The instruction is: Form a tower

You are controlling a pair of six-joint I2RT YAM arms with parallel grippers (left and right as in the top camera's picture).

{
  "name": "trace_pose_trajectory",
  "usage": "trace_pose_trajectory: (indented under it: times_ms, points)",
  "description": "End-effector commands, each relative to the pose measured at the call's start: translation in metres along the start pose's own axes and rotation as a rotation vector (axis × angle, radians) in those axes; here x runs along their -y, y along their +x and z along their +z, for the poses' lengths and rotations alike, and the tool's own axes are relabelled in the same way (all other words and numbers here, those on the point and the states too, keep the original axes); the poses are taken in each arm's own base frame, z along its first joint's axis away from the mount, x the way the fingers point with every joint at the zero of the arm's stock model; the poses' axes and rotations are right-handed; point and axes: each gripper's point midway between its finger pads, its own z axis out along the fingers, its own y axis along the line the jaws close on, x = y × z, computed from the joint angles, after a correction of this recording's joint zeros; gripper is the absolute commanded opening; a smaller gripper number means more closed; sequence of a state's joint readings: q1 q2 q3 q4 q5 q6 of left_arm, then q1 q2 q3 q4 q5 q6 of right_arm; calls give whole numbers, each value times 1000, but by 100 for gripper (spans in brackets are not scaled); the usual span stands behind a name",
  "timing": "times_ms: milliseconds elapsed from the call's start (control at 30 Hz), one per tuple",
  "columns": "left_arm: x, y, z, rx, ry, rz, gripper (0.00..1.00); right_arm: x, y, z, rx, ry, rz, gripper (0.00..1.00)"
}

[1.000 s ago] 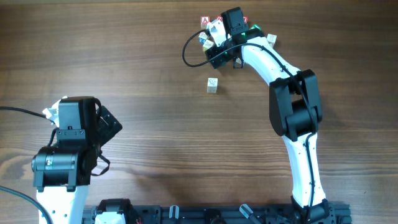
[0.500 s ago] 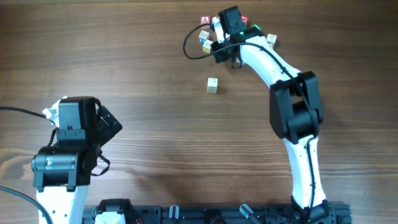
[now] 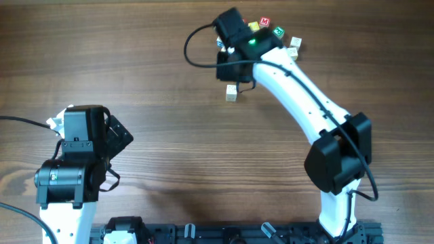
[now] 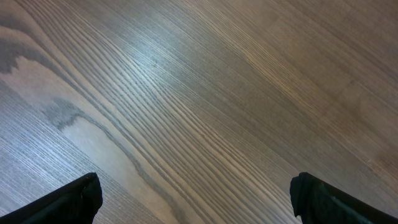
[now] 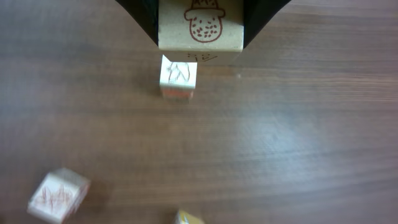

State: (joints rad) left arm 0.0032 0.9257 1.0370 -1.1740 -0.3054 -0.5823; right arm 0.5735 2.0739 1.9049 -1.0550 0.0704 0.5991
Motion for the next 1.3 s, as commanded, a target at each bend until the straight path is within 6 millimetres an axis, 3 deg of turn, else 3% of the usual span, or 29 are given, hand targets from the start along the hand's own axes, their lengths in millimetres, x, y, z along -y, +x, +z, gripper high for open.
trace_pose_trajectory:
  times_ms: [0,233,500,1133,1267]
  points:
    - [-1,0,1,-1,-4,-16,100,9,12,15,22,98,76,22]
    - [-1,0,1,-1,-4,-16,100,27,20,61,99,159,67,30]
    - [-1,0,1,-1,-4,-16,100,23,15,62,117,144,32,31]
    - [-1,0,1,-1,-4,-16,100,13,26,64,50,85,-58,31]
    - [-1,0,1,-1,-4,-16,100,14,27,64,48,86,-57,37]
